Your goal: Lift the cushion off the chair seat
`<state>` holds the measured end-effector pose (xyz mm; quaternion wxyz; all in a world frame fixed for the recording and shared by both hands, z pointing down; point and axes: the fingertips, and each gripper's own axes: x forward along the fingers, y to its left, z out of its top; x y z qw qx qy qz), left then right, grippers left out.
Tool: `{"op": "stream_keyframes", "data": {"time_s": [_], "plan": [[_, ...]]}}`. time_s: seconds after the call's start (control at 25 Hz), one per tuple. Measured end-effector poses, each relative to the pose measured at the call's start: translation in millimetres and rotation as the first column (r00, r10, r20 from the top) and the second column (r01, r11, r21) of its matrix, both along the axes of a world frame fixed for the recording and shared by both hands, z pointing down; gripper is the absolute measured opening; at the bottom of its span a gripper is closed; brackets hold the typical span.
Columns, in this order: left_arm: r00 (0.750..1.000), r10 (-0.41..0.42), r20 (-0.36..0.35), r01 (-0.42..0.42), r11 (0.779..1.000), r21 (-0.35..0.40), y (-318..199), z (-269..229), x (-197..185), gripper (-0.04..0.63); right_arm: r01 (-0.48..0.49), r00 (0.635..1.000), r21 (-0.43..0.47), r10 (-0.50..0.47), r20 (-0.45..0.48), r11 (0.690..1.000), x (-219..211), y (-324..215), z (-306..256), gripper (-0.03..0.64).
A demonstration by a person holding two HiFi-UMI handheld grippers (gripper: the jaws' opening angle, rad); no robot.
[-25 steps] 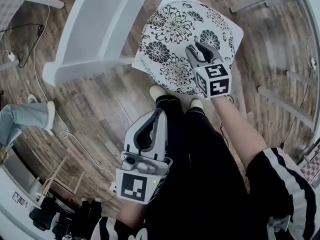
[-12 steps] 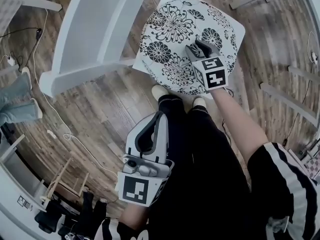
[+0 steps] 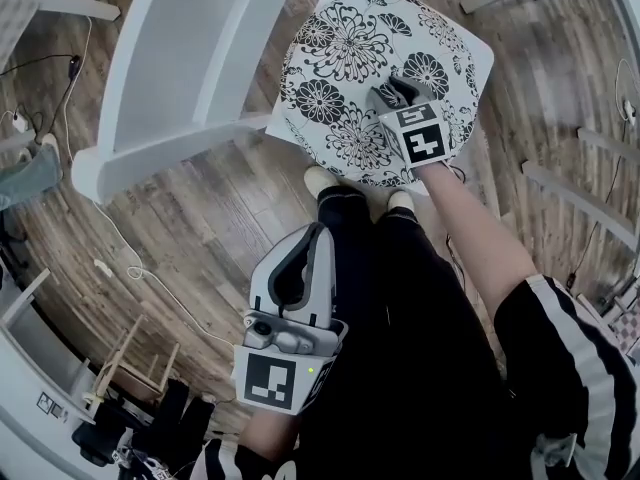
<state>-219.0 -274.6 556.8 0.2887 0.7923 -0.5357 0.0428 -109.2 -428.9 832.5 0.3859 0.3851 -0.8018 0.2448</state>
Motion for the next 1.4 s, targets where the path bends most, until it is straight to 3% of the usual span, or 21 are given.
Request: {"op": "stream_keyframes", "data": {"time_s": [0.4,0.68,0.92,1.4], "plan": [[1.0,0.001,-0.001,-0.001,1.0,0.0,-4.3,-0.2,-5.7,0.002,0.031,0.999,-0.046,-0.033,-0.035,0.998,-0.8,0.6,12.7,0.144],[0.999,0.001,-0.035,-0.002,1.0,-0.026,-1.6,1.4,5.4,0.002,0.051,0.998,-0.027,-0.052,-0.039,0.998,-0.6,-0.8,15.3,0.144],[0.999,0.012,-0.031,-0.012,1.0,0.001,-1.4,-1.8,7.7,0.002,0.073,0.996,-0.02,-0.074,-0.057,0.997,-1.5,-0.8,14.3,0.139],[0.999,0.007,-0.042,-0.007,1.0,0.009,1.8,-10.1,16.3,0.002,0.106,0.993,-0.03,-0.108,-0.052,0.994,-5.6,2.3,9.9,0.048]]}}
